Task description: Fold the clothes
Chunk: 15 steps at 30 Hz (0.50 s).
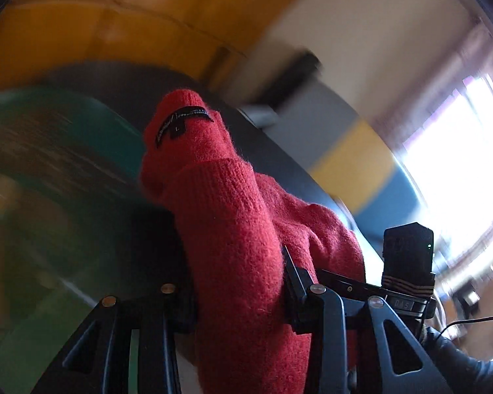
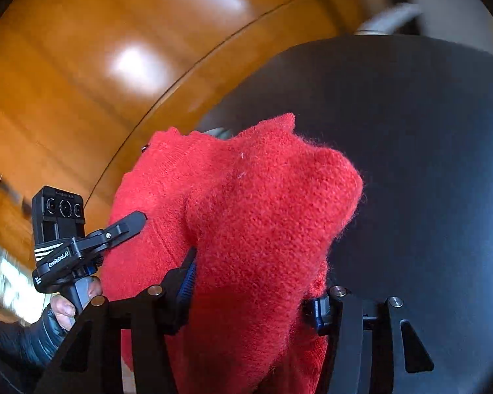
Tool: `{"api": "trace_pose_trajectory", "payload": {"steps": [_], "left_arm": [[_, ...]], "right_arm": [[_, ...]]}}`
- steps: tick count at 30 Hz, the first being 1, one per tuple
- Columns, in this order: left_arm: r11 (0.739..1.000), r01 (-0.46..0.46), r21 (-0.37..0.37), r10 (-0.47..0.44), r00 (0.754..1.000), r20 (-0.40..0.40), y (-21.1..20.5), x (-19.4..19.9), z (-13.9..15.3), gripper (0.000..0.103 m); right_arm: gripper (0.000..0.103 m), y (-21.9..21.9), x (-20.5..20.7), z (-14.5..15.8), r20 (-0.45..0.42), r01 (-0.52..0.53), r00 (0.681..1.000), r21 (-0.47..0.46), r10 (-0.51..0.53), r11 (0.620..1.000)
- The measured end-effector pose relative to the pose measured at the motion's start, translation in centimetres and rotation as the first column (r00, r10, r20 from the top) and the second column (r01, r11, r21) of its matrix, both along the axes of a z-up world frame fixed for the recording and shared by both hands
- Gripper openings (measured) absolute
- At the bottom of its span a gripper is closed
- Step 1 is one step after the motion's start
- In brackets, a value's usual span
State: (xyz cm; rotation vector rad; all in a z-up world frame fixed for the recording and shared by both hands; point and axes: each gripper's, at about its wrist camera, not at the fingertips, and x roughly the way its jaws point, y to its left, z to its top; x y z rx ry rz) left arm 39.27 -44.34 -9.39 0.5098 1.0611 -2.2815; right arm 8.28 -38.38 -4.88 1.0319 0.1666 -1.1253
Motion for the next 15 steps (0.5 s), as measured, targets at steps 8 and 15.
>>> {"api": "trace_pose_trajectory", "payload": {"steps": [8, 15], "left_arm": [[0.955, -0.296, 0.009, 0.294, 0.951, 0.098, -7.9, 8.6, -1.8, 0.039], [0.916, -0.394, 0.079, 0.372, 0.907, 0.199, -9.5, 10.5, -5.6, 0.046]], "right_arm": [[0.056, -17.5, 9.8, 0.9, -0.088, -0.241, 0.966, 0.026, 0.242, 0.970], [0.071, -20.4, 14.1, -2.3, -0.160, -0.275, 0.942, 0.126, 0.293, 0.953]]}}
